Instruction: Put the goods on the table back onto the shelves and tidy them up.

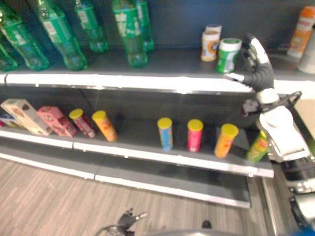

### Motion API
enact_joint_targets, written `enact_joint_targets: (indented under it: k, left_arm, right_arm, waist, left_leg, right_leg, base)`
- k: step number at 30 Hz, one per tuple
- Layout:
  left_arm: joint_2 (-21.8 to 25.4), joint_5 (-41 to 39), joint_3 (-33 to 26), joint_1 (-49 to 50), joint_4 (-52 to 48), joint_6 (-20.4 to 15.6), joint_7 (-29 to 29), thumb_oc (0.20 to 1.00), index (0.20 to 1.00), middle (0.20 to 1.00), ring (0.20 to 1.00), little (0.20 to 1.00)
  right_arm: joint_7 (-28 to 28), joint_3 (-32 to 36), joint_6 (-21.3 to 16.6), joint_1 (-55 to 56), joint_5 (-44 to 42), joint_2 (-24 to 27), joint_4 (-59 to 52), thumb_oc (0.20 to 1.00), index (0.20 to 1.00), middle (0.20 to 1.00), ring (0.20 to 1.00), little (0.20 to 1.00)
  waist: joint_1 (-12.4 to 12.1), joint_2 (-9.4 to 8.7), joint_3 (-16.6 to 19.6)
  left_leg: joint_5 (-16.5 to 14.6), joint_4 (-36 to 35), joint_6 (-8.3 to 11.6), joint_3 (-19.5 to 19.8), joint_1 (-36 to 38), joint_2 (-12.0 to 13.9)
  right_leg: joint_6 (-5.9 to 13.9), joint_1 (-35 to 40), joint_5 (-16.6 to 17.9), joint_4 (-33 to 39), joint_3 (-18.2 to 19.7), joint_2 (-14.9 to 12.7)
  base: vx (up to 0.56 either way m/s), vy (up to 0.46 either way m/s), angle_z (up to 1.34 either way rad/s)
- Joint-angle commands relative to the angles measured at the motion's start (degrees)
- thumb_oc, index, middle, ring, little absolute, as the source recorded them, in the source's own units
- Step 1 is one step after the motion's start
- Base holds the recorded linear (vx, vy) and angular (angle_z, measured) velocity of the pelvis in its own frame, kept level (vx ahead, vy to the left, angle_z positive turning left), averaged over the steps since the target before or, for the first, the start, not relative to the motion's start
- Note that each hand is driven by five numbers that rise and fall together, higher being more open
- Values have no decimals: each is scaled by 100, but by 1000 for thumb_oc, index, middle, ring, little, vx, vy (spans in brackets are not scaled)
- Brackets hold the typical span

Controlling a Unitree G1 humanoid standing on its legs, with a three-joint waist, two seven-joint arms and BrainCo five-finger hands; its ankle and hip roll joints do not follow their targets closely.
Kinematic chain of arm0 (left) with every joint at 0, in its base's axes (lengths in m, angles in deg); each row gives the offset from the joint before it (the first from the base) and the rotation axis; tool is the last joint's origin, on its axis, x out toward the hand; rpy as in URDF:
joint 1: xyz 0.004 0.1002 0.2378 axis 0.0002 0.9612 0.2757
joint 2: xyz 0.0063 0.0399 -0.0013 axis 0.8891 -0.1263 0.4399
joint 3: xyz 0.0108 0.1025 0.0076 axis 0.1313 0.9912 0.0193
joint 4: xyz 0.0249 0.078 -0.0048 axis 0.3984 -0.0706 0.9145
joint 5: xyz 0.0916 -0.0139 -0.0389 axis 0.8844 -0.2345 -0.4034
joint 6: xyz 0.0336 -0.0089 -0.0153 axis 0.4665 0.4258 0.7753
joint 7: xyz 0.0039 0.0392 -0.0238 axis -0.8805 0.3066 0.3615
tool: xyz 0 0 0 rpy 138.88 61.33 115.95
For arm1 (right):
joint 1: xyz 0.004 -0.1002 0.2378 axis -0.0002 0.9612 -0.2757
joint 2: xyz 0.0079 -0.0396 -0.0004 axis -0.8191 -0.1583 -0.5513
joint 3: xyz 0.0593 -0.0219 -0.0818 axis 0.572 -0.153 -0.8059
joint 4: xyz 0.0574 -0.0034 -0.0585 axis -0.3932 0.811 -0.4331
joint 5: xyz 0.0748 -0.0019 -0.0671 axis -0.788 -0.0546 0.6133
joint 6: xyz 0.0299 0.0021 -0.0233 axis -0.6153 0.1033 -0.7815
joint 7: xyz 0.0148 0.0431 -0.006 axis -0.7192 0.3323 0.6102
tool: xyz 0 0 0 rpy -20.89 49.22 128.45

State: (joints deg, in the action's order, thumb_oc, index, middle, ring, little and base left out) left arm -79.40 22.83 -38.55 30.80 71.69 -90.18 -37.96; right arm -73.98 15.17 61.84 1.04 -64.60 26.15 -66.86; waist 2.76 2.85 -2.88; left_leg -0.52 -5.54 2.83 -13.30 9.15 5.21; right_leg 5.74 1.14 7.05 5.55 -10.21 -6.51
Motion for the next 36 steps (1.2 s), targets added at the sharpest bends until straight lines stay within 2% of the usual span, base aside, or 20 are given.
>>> enact_joint_targets:
  k: [1, 8, 24, 36]
  left_arm:
    - [209, 103, 335, -494, 243, -77, -41, 1000, 1000, 1000, 1000, 1000]
    - [292, 0, 280, -533, 241, -49, -21, 1000, 1000, 1000, 1000, 1000]
    - [360, -27, 263, -513, 210, -70, 47, 1000, 1000, 1000, 1000, 1000]
    - [398, -68, 176, -520, 211, -77, 28, 1000, 1000, 1000, 1000, 1000]
  right_arm:
    - [-23, -192, -13, -645, -251, 102, 432, 1000, 1000, 1000, 1000, 1000]
    - [-54, -252, 125, -975, -106, 189, 722, 1000, 1000, 1000, 1000, 1000]
    - [190, -485, 109, -1173, -283, -59, 915, 1000, 1000, 1000, 1000, 1000]
    - [209, -491, 169, -1202, -151, -47, 968, 1000, 1000, 1000, 1000, 1000]
  waist:
    - [-35, -235, -29]
    - [-52, -283, -18]
    - [-114, -297, -14]
    - [-137, -321, -33]
  left_leg:
    - [186, 54, 484, -748, -30, 158]
    - [184, 54, 485, -745, -26, 166]
    - [185, 54, 489, -753, 2, 166]
    - [161, 54, 481, -708, -36, 141]
  right_leg:
    - [174, 846, -809, -72, -403, -141]
    - [170, 852, -799, -87, -425, -133]
    - [157, 887, -793, -69, -460, -137]
    - [188, 879, -788, -65, -505, -160]
  base:
    - [0, 0, 0]
    - [0, 0, 0]
    - [0, 0, 0]
    - [0, 0, 0]
